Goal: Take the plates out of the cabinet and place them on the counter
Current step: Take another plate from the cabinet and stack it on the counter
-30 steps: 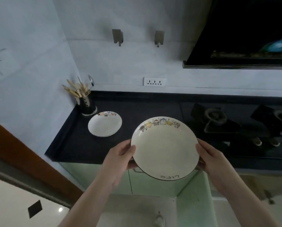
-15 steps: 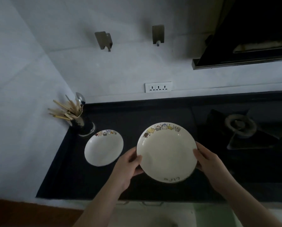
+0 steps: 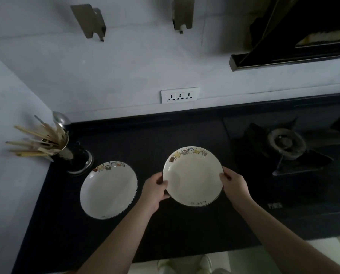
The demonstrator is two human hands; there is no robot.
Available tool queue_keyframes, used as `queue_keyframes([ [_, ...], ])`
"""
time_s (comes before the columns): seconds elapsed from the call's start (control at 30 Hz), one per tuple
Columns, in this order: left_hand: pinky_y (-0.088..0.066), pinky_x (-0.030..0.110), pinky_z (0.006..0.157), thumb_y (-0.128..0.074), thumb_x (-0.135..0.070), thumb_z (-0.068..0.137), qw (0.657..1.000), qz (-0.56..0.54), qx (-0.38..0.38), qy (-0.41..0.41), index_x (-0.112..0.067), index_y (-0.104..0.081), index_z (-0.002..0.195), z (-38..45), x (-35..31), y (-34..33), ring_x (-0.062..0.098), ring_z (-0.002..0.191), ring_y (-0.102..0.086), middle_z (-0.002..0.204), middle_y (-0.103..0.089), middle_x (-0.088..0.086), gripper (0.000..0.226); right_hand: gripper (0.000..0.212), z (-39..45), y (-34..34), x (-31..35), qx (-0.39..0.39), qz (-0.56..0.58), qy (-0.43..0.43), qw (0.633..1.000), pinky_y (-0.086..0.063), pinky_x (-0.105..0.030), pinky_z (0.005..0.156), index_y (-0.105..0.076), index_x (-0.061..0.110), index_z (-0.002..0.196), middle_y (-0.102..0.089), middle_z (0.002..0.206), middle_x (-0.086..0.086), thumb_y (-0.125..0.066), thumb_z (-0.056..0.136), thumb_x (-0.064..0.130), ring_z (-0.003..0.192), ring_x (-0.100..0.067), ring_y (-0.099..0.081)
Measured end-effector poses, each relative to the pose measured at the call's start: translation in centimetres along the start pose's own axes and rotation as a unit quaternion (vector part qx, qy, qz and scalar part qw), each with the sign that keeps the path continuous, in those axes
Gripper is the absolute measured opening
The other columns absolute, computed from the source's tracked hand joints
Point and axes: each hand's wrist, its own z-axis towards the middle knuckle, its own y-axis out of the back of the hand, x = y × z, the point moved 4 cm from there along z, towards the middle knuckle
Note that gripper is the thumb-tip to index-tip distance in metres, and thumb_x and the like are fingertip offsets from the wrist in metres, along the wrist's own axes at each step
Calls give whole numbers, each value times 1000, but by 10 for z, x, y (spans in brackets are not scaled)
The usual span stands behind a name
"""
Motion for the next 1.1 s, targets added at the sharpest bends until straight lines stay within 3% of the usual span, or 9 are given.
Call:
queue_keyframes([
  [0.1, -58, 50, 86, -57, -3, 94, 1000, 5, -3, 15, -19, -57, 129, 16, 2, -4, 18, 97, -63, 118, -61, 2, 38, 28, 14, -6, -7, -6, -4, -16, 1000, -55, -35, 65, -63, 27, 119, -66, 83, 11, -47, 98, 17, 78, -17, -66],
  [0.2, -58, 52, 84, -61, -2, 91, 999, 7, -21, 25, -22, -49, 139, 26, 2, -6, 28, 115, -59, 132, -54, 6, 53, 32, 25, -10, -16, -15, 1, -31, 999, -46, -23, 59, -58, 21, 128, -58, 82, 18, -48, 98, 16, 73, -3, -57],
  [0.3, -58, 52, 84, -63, -3, 90, 999, 16, -28, 30, -22, -49, 138, 35, 3, -9, 29, 118, -58, 134, -54, 8, 54, 34, 35, -12, -27, -9, 8, -54, 998, -52, -30, 71, -56, 23, 131, -62, 92, 14, -49, 98, 19, 86, -10, -62],
  [0.4, -59, 51, 84, -63, -4, 90, 999, 30, -26, 23, -23, -51, 136, 42, 6, -14, 28, 116, -59, 133, -55, 7, 51, 37, 43, -12, -39, -5, 14, -73, 997, -54, -40, 87, -53, 25, 133, -66, 116, 3, -50, 97, 23, 102, -18, -63],
  [0.63, -58, 51, 85, -62, -4, 92, 999, 38, -22, 8, -22, -52, 135, 48, 12, -23, 27, 115, -59, 130, -57, 6, 49, 37, 54, -9, -54, -5, 10, -80, 997, -53, -45, 92, -53, 26, 134, -64, 121, 3, -49, 97, 24, 110, -20, -62],
  [1.1, -56, 47, 91, -63, -7, 92, 996, 75, -34, -19, -23, -49, 139, 49, 16, -27, 24, 117, -59, 135, -56, 4, 52, 38, 61, -7, -60, -1, -2, -66, 998, -53, -40, 89, -51, 24, 135, -63, 122, 2, -51, 97, 24, 108, -19, -61],
])
